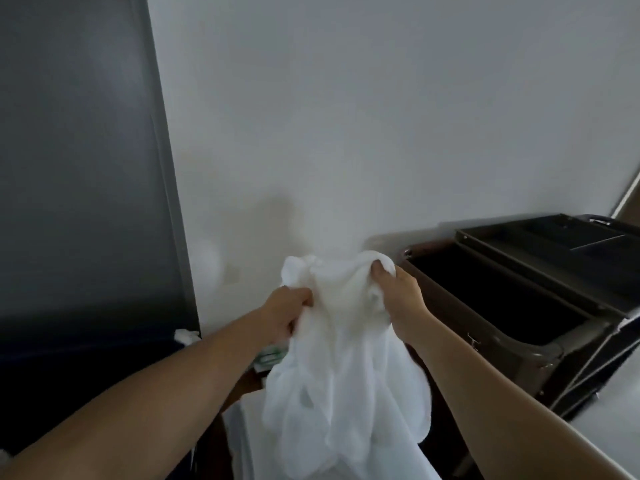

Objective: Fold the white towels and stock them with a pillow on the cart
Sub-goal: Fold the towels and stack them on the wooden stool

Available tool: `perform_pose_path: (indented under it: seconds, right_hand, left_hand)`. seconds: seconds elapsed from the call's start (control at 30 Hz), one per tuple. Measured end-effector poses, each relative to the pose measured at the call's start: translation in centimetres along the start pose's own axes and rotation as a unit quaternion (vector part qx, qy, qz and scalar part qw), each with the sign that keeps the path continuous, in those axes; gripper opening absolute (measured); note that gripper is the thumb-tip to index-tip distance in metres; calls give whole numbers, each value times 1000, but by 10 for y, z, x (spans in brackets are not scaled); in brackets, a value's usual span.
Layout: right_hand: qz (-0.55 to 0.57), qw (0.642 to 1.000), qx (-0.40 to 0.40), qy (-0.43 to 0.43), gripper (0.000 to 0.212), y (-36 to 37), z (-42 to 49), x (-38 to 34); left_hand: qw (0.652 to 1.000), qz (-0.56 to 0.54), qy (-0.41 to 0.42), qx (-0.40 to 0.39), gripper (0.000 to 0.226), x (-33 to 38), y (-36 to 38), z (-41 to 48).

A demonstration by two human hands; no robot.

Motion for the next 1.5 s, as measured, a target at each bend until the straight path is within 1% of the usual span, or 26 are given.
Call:
perform_pose_path:
  seconds: [0.07,0.13,0.2,0.27,0.3,0.4,0.47,0.53,0.6,0.67,0.7,0.73,0.8,0.83,0.87,0.93,1.0,1.07,1.13,1.17,1.23,1.27,1.3,1.37,1.4,1.5]
  right_hand:
    - [21,1000,-11,12,18,-1,9,5]
    - [45,998,-28,26,20,0,17,8]
    - [57,996,-52,35,22,3,24,5]
    - [68,995,-65,33,23,4,31,-5]
    - [81,994,-70,29,24,5,35,-12]
    - [142,984,-108,14,23,14,44,-29]
    - [142,977,-161,4,21,24,48,-35]
    - [76,975,-208,-2,21,31,55,-28]
    - [-27,975,-220,-21,25,31,62,-22]
    - [-83,966,-245,-27,51,34,65,-16]
    - [-82,956,-280,-22,66,37,60,-14]
    - [-67,942,-329,-26,73,42,51,-15]
    - [-63,898,-429,-77,75,55,30,-21]
    - [-74,876,-463,-112,72,61,24,-21]
    - [-103,864,-471,-146,71,65,19,-17]
    - [-209,869,-410,-185,75,67,27,-6]
    - [-299,890,-297,-175,68,55,45,0]
    - [-286,920,-214,-161,60,40,54,-3]
    - [-223,943,-153,-193,63,35,44,-19]
    - [-204,944,-129,-224,64,36,33,-30]
    - [-233,929,-116,-264,67,48,15,-47]
    - [-256,924,-120,-258,63,54,12,-50]
    - [-253,929,-114,-245,49,56,13,-53]
    - [-171,967,-95,-163,9,48,29,-53]
    - [-144,978,-87,-124,8,45,37,-49]
    - [-104,991,-72,-49,21,36,55,-42]
  left_hand:
    - [1000,16,4,-11,29,-12,13,7]
    - [998,26,38,-37,39,-13,24,13]
    - [994,16,76,-72,65,-8,34,16]
    - [994,-1,59,-90,87,-8,37,13]
    - [995,-2,35,-94,89,-9,38,11]
    - [992,55,-47,-101,83,-19,38,1]
    - [995,48,-66,-58,72,-15,39,-5]
    - [999,-13,-32,40,49,3,30,-5]
    - [986,-107,36,122,33,37,17,-10]
    - [963,-194,95,160,23,72,7,-17]
    - [953,-220,113,172,19,85,4,-20]
    - [948,-230,127,180,14,94,3,-22]
    - [951,-207,138,185,17,100,12,-26]
    - [954,-195,144,180,25,100,17,-25]
    - [954,-189,150,176,32,97,20,-21]
    - [954,-180,156,182,38,93,20,-16]
    - [950,-184,157,196,49,95,14,-12]
    - [942,-212,164,203,59,104,9,-12]
    - [932,-237,182,207,63,118,8,-14]
    - [927,-250,192,203,65,125,11,-15]
    - [924,-266,210,175,69,138,21,-15]
    - [927,-264,217,156,71,144,27,-16]
    - [934,-252,218,132,72,148,33,-17]
    - [955,-187,216,78,65,149,42,-18]
    - [965,-132,219,65,60,146,43,-18]
    - [976,38,205,62,89,121,31,-19]
Point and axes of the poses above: each hand's wrist, its own z-axis towards the middle knuckle, its own y-axis out of the palm, x = y × z, the point moved 7 cm from there along z, towards the middle knuckle, and after that the axes turned 1 degree about -x, right-handed, at the moved point
